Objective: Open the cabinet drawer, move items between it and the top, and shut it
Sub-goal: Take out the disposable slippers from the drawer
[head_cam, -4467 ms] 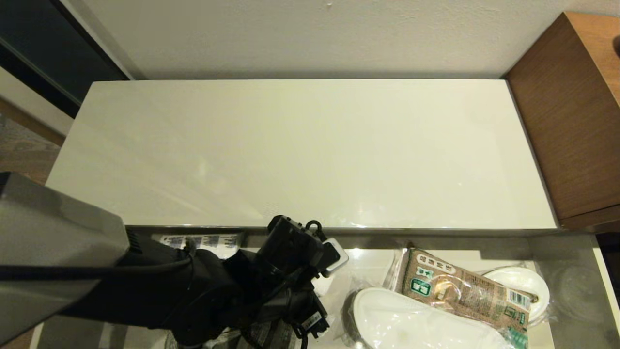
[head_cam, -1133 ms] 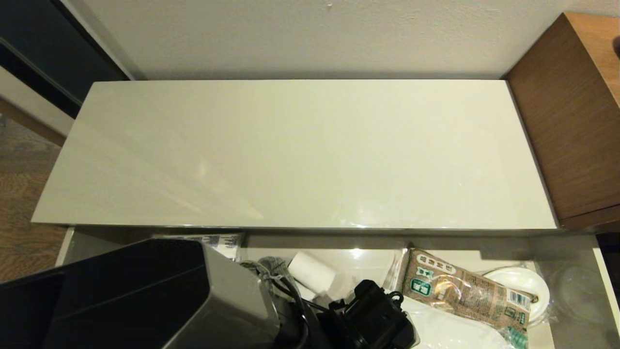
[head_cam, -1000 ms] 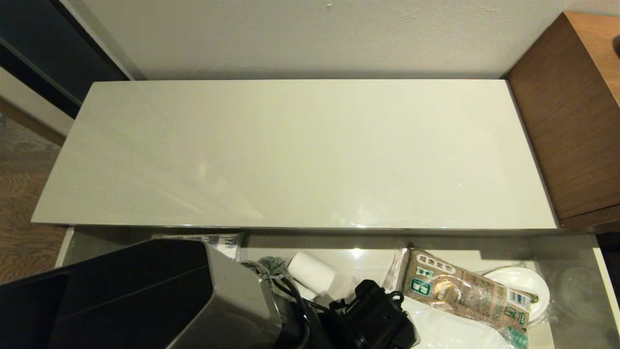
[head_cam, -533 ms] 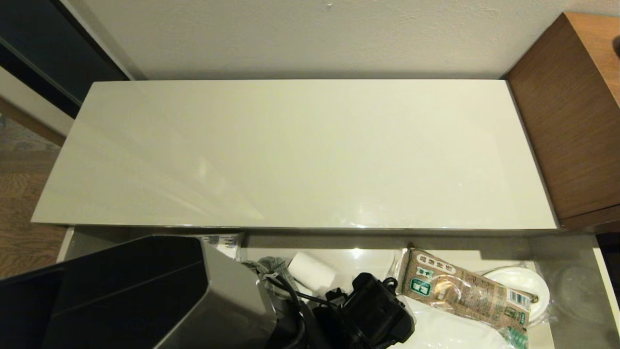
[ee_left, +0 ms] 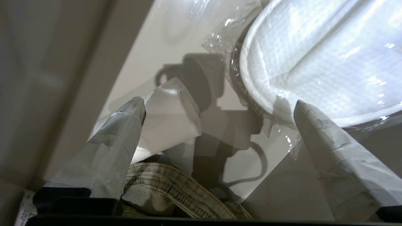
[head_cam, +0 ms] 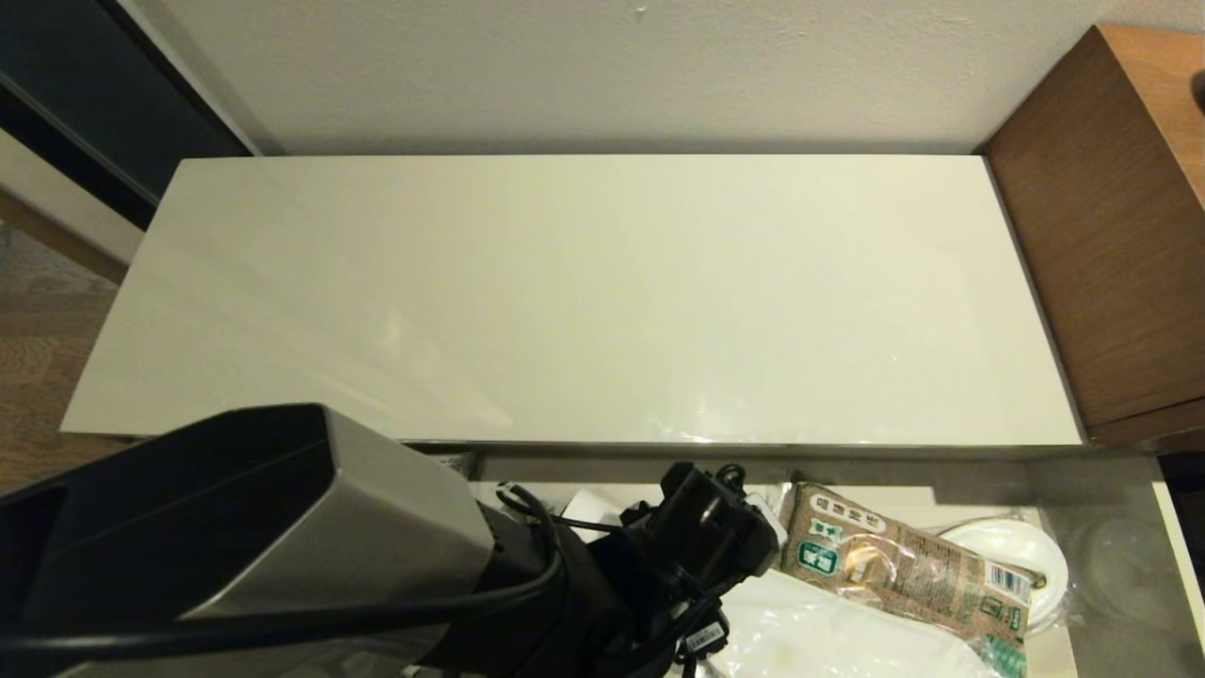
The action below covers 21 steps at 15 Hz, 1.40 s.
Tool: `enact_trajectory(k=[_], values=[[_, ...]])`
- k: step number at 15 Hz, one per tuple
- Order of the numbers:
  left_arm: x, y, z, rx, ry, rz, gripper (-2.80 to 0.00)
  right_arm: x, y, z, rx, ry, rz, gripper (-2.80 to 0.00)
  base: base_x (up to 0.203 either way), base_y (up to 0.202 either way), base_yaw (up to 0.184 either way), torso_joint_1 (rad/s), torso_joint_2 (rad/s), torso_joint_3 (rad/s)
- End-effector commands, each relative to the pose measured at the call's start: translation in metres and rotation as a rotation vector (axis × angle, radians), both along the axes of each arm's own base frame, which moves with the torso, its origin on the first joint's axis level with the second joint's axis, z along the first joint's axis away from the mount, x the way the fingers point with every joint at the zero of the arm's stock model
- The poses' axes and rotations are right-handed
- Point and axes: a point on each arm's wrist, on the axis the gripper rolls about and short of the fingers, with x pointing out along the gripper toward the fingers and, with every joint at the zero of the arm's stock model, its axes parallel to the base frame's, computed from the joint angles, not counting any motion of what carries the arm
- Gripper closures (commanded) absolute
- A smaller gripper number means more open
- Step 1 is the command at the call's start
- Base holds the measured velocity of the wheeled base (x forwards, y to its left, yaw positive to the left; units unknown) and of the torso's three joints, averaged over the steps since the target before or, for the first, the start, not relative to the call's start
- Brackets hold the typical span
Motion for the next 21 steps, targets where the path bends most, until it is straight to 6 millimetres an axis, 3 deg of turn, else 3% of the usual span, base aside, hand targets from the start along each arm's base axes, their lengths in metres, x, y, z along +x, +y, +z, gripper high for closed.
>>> enact_trajectory(k=[1,5,14,19,21], values=[[0.004,0.000,0.004,-0.010,-0.012,0.008,-2.80,-0.002,0.000,-0.001,0.000,-0.020,0.000,0.00,0.000,0.000,0.000,0.000,0.00,0.000],[0.020,-0.003,0.019,-0.058,-0.049,0.032,-2.80,-0.002,0.000,-0.001,0.000,-0.020,0.000,0.00,0.000,0.000,0.000,0.000,0.00,0.000],[0.029,0.006,0.019,-0.075,-0.038,0.080,-2.80,-0.002,0.000,-0.001,0.000,-0.020,0.000,0.00,0.000,0.000,0.000,0.000,0.00,0.000],[0.028,0.024,-0.014,-0.066,0.058,0.197,-2.80,-0.002,0.000,-0.001,0.000,-0.020,0.000,0.00,0.000,0.000,0.000,0.000,0.00,0.000],[0.028,0.026,-0.018,-0.089,0.069,0.217,-2.80,-0.002,0.000,-0.001,0.000,-0.020,0.000,0.00,0.000,0.000,0.000,0.000,0.00,0.000]])
